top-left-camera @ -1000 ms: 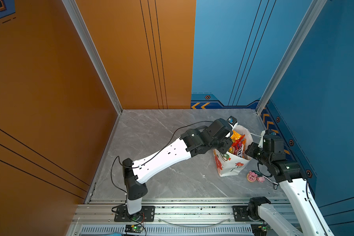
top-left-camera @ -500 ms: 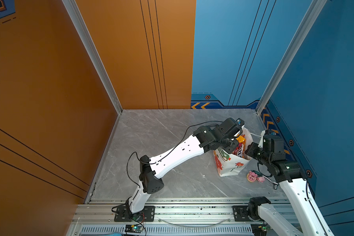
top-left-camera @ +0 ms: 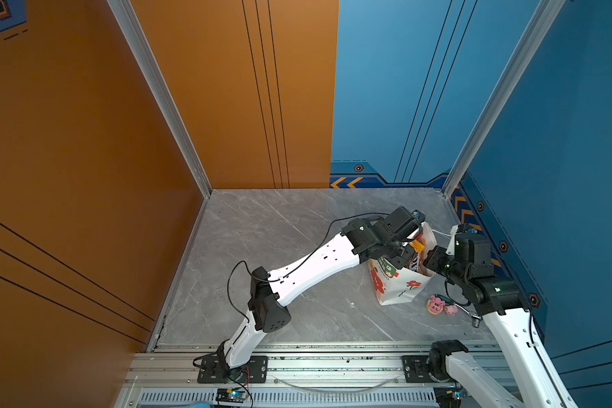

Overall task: Place the snacks into the paper bag
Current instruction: 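Lower the orange packet into the bag and open the left gripper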

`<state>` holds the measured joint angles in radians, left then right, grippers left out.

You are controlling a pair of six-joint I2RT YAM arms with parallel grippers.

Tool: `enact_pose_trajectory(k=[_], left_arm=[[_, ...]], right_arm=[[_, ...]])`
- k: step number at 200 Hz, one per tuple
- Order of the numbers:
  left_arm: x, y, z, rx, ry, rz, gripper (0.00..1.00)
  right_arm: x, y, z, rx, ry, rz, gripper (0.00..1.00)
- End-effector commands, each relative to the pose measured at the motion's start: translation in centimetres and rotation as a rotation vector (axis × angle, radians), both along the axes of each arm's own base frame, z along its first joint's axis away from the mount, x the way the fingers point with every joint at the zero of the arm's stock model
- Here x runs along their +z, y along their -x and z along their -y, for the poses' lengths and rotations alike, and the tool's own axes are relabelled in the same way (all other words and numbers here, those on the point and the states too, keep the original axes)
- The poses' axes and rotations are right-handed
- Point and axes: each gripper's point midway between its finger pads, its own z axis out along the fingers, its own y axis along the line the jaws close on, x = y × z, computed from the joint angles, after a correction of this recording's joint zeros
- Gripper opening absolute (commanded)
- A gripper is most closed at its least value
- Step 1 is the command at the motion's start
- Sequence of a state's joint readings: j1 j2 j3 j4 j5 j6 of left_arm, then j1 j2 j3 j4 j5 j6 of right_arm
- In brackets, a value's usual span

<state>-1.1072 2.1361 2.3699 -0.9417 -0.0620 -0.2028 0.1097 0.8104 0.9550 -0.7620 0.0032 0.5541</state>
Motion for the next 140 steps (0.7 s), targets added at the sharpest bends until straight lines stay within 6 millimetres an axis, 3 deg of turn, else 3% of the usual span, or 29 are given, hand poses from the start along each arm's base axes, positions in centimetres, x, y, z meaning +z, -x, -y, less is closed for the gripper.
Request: enact_pose_trajectory(k=[1,29,46,110,140], left_arm=[[0.5,0.1,0.1,-0.005,0.019,-0.021,0.23],[1.4,0.2,-0.2,0.003,0.008,0.034,0.45],[2.1,0.3,-0.4,0.012,0.008,0.061,0.53],[4.0,0.4,-1.3,0.059,0.034,0.089,0.57],[6.7,1.4,-2.1,0.094,0.037,0.196,0.58]], right_arm=[[-0.9,0.5,0.0,-0.001,-0.006,-0.03,0.06],[-0.9,0.5,0.0,-0.001,-0.007,-0.029,0.06],[-0.9,0.6,0.0,0.0,-0.006,-0.03,0.06],[-0.9,0.6,0.0,-0.001,-0.007,-0.029,0.06],[-0.9,0.6,0.0,-0.001,-0.006,-0.03,0.06]])
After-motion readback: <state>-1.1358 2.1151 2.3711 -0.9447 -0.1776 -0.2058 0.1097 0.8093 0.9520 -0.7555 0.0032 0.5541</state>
